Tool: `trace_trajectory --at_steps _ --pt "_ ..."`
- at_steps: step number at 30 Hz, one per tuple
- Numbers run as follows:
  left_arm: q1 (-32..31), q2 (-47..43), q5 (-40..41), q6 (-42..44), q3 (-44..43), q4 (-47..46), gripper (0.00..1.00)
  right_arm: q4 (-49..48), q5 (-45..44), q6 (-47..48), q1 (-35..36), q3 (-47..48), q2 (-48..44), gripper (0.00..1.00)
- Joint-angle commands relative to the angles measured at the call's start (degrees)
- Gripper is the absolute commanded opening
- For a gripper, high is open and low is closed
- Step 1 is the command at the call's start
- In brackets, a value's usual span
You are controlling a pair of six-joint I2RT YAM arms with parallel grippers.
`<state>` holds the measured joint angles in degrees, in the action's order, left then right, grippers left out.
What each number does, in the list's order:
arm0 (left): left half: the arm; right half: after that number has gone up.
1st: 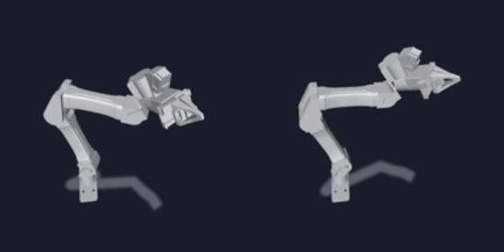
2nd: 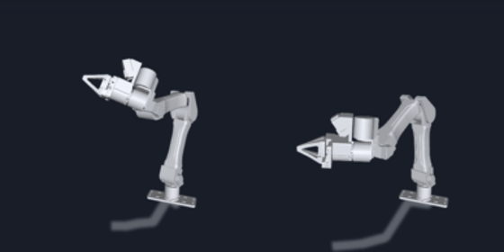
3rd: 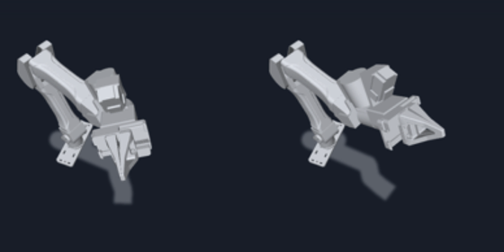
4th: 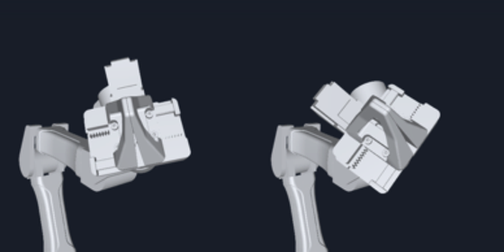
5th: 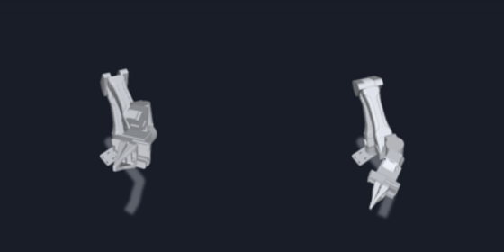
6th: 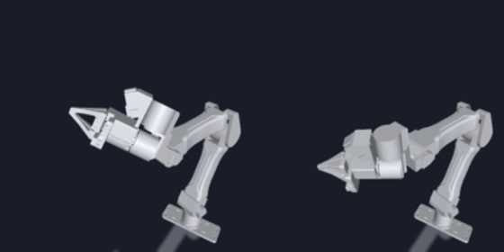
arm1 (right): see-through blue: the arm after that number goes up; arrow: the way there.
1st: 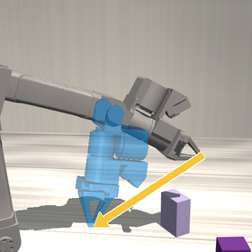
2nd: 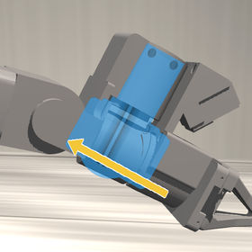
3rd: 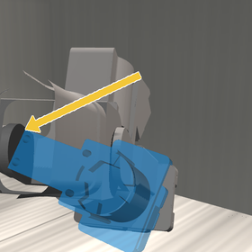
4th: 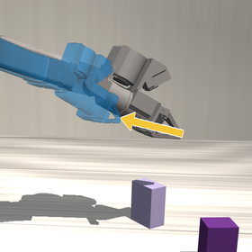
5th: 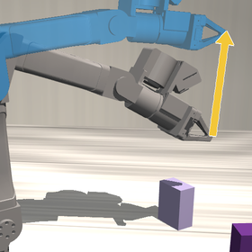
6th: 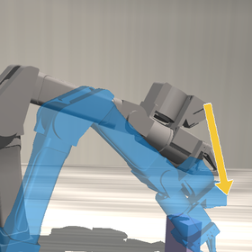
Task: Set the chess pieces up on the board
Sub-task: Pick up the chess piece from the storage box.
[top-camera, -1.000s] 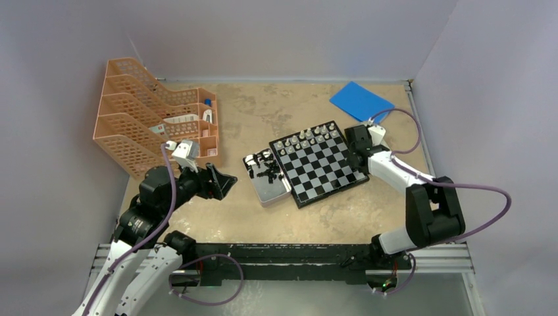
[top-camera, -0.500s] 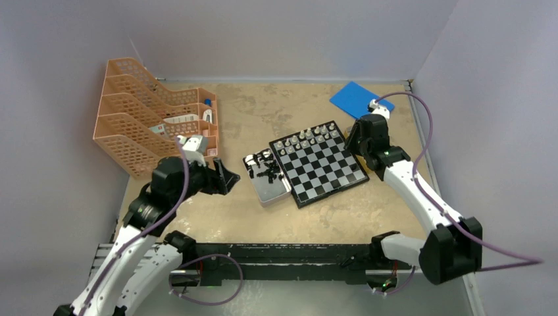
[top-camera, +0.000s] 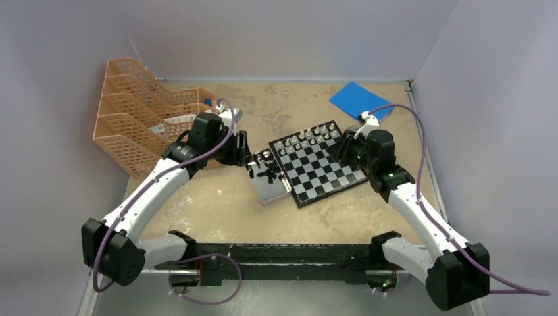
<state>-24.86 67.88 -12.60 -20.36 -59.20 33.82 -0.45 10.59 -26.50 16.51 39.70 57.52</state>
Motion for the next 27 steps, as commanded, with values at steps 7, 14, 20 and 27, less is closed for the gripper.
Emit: trace_trajectory --at_steps 7,14,20,27 --pt "0.2 -9.9 -5.4 3.5 2.4 -9.3 0.66 -10.2 5.3 0.9 3.3 3.9 2.1 0.38" --pt "0.2 -22.2 -6.6 2.0 8.7 -6.4 0.77 -12.3 -1.3 0.3 13.6 8.4 9.1 0.38" --pt "0.2 -34.0 -5.2 0.3 13.2 -5.6 0.79 -14.3 -3.7 3.3 19.1 12.6 18.4 0.38" --pt "0.2 -44.7 -0.9 0.5 17.3 -6.8 0.87 -16.4 -5.2 8.7 25.9 18.1 27.3 0.38"
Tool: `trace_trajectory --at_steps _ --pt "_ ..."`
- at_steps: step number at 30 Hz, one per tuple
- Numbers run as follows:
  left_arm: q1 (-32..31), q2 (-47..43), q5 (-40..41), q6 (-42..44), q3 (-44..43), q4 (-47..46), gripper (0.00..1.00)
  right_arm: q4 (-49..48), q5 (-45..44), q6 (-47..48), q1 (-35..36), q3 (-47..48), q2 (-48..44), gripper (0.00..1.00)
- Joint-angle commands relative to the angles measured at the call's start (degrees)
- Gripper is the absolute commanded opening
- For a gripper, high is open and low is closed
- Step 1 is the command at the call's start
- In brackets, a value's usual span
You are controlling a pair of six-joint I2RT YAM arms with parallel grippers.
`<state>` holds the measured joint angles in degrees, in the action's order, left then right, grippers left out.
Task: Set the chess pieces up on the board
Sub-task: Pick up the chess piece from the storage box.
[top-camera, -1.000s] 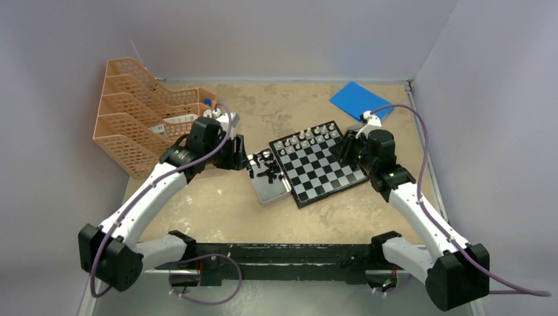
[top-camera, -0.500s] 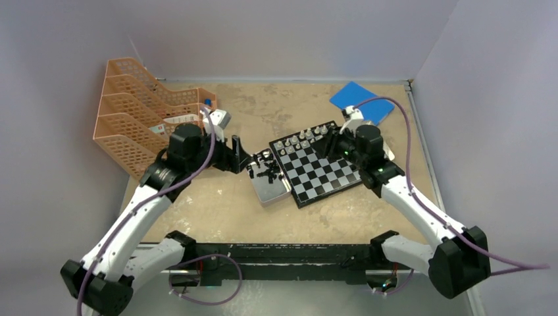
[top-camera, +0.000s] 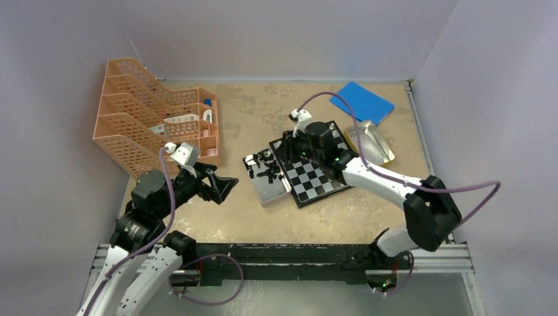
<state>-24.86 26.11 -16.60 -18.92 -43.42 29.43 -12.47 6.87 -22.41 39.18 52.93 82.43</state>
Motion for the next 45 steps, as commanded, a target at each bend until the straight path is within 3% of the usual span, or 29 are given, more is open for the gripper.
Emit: trace_trajectory --at_steps 1,7,18,35,45 --pt "0.2 -3.6 3.6 -1.1 1.6 -2.4 0.89 -4.5 -1.4 5.5 4.0 5.8 3.8 0.38" --pt "0.2 -5.9 5.5 -0.7 1.0 -0.9 0.91 -5.9 -5.3 15.2 9.2 8.6 10.6 0.40" --pt "0.2 -7.0 3.9 -0.5 1.3 -1.2 0.91 -0.3 -1.6 27.1 11.0 16.2 22.0 0.45" --pt "0.2 -6.8 4.5 -0.6 1.0 -0.6 0.91 4.7 -7.1 32.8 13.4 20.7 31.9 0.50" --pt "0.2 -6.3 4.5 -0.5 1.0 -0.5 0.91 10.5 -9.1 34.7 13.4 23.1 33.0 0.48"
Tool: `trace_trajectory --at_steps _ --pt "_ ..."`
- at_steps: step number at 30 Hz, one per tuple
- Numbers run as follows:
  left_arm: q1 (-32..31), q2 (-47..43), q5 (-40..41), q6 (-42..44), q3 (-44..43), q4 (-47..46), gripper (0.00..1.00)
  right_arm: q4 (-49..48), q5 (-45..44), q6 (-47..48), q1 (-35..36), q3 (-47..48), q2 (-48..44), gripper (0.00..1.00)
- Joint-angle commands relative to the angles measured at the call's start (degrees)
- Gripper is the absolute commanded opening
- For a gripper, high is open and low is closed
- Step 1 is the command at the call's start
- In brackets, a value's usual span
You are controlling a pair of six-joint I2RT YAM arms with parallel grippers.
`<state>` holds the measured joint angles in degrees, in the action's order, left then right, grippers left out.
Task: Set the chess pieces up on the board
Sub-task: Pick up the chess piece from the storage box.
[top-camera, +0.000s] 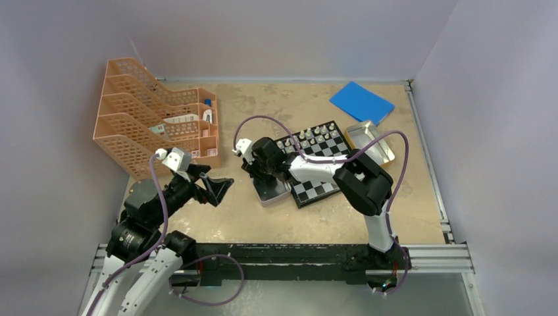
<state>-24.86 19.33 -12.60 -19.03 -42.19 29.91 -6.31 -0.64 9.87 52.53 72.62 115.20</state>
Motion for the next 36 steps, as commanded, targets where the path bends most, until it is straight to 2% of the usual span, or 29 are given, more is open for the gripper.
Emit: trace_trajectory --at_steps 1,12,18,22,27,36 --pt "0.2 0.5 0.5 -0.4 -0.3 -1.0 0.91 5.1 -1.5 2.9 0.0 3.7 0.2 0.48" --pt "0.2 0.4 0.8 -0.6 -0.1 -0.9 0.91 9.9 -2.5 5.7 0.0 6.2 3.4 0.45" --pt "0.2 0.7 1.0 -0.7 0.0 -0.8 0.90 8.1 -2.3 5.3 0.0 5.5 1.0 0.28" --pt "0.2 0.8 1.0 -0.9 0.0 -0.7 0.89 6.6 -2.9 4.3 0.1 4.1 -2.1 0.20" --pt "0.2 0.7 1.2 -1.4 0.3 -0.9 0.87 1.8 -4.5 1.8 0.0 1.8 -6.8 0.12" --pt "0.2 3.0 3.7 -3.6 -0.9 0.5 0.79 -3.5 -5.6 -10.2 0.0 -3.1 -15.5 0.10"
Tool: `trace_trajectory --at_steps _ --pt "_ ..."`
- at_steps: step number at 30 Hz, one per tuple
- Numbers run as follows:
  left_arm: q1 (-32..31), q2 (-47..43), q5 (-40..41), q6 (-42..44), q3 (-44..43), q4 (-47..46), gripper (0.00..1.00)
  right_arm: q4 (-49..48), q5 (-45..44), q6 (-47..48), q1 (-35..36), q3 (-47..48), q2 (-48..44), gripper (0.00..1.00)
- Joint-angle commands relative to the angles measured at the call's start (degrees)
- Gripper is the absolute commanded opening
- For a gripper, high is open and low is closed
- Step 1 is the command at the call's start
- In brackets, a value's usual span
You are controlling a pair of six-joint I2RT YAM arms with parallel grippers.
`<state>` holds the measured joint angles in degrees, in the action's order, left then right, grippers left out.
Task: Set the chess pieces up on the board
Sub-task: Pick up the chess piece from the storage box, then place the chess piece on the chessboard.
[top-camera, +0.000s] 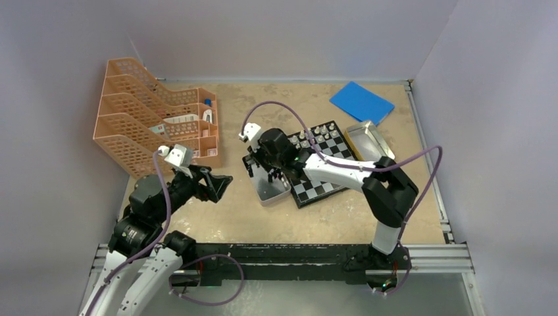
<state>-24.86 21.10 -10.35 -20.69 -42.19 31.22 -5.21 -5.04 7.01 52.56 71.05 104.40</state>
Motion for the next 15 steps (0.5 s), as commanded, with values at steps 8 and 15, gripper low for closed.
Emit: trace_trajectory --at_steps 8,15 --pt "0.2 6.5 -6.9 -6.4 -1.7 -2.9 0.69 -9.9 -1.0 -27.5 0.0 -8.1 -15.6 0.08" --pt "0.2 8.0 -16.9 -11.5 3.7 -14.7 0.68 -16.0 3.3 -44.8 0.0 -13.9 -25.9 0.08"
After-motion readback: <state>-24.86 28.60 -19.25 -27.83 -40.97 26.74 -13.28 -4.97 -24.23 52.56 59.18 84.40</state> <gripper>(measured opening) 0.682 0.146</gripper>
